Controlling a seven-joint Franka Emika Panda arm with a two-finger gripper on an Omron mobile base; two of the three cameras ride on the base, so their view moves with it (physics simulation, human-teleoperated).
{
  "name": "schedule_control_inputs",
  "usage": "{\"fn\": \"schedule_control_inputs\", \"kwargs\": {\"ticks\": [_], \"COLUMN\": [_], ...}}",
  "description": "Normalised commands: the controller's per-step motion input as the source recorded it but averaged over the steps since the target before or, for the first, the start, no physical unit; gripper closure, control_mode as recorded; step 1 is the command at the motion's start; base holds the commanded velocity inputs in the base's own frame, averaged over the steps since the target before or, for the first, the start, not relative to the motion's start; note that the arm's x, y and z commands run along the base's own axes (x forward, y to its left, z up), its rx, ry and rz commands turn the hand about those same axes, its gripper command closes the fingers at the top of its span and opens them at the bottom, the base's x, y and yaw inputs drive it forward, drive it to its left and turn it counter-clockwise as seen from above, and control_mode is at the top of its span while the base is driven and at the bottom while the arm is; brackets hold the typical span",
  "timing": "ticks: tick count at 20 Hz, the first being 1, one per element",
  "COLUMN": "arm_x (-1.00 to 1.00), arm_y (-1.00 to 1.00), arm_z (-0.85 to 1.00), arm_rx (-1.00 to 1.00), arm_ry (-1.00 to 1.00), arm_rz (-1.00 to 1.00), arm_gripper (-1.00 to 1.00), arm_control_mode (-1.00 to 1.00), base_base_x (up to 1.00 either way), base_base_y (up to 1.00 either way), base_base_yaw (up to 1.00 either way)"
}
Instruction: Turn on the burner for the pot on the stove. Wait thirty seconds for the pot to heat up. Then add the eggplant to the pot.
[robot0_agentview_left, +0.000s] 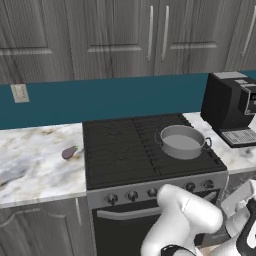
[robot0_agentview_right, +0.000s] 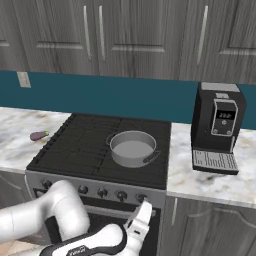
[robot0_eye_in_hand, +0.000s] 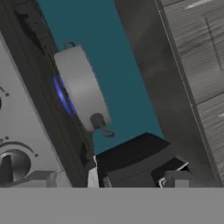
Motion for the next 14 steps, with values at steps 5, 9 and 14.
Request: {"fn": "schedule_control_inputs", "kwargs": {"ticks": [5, 9, 14], "arm_x": [0.00, -0.08, -0.20], "arm_y": [0.26, 0.33, 0.40], "arm_z": [1.00, 1.00, 1.00], "arm_rx": [0.00, 0.00, -0.02], "arm_ry": [-0.01, 0.00, 0.10], "arm_rz": [0.00, 0.00, 0.05], "arm_gripper": [-1.00, -1.00, -1.00], "arm_control_mode": [-1.00, -1.00, -1.00], "base_base_x": [0.00, 0.00, 0.00], "base_base_y": [0.00, 0.00, 0.00], "base_base_yaw": [0.00, 0.00, 0.00]}}
